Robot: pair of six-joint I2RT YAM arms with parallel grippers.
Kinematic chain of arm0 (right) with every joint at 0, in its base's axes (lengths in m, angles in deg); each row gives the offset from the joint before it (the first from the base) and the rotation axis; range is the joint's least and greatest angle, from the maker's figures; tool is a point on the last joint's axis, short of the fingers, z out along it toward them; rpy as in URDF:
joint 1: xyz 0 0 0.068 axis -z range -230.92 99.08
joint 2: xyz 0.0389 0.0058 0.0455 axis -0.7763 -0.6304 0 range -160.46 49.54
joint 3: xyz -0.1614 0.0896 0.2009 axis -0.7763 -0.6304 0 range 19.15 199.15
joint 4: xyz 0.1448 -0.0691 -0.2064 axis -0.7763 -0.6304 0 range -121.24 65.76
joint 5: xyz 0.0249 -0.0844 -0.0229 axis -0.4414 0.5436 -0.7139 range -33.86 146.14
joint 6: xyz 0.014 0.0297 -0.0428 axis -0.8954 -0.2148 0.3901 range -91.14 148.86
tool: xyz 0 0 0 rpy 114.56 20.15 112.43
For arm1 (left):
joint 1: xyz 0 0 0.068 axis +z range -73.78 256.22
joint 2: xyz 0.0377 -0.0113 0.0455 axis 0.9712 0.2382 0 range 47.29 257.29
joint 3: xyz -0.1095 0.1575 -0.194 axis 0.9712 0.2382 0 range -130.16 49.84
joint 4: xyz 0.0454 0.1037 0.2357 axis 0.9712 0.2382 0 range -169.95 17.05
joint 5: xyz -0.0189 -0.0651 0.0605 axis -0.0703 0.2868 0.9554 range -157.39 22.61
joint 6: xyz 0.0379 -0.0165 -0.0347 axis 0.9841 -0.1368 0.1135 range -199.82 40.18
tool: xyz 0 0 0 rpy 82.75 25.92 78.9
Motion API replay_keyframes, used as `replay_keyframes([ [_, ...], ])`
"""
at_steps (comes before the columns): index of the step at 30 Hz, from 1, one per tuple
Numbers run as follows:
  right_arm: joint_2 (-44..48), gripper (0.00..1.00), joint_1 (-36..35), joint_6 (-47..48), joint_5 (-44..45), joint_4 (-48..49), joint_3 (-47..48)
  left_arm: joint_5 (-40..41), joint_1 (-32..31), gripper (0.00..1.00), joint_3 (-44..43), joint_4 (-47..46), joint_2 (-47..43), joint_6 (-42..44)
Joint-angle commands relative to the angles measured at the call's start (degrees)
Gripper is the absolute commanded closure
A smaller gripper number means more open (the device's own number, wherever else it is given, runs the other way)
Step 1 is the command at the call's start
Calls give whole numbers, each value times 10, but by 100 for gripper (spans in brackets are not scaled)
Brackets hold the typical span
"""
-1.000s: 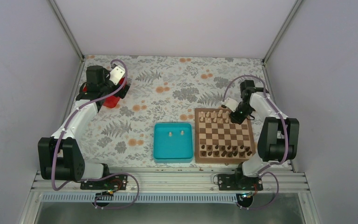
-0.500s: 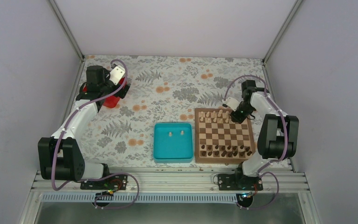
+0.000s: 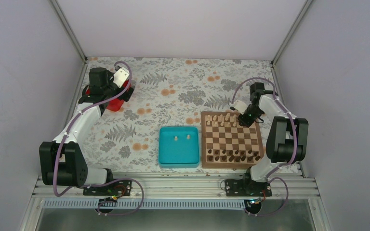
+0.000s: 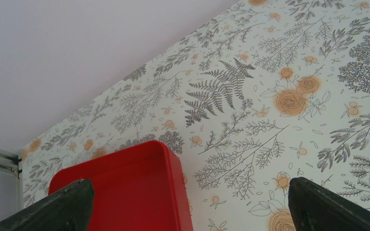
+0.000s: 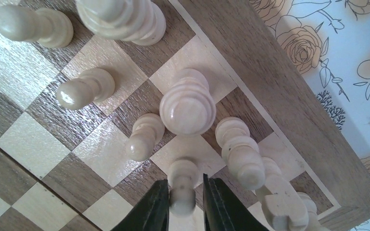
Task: Set up the chess pieces on the board
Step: Place the chess piece on the chessboard.
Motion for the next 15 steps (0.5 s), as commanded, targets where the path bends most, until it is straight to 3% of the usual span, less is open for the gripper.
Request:
replay_keyframes([
  [1,-3,76,7,9,-15,-6,10,-13,1,0,-2,-2,-8,4],
  [10,36,70,1,4,-32,-57,47,-14,1,0,0,-2,-10,5],
  [15,91,65,-99,-31,-41,-124,109,-16,1,0,-3,-2,-9,4],
])
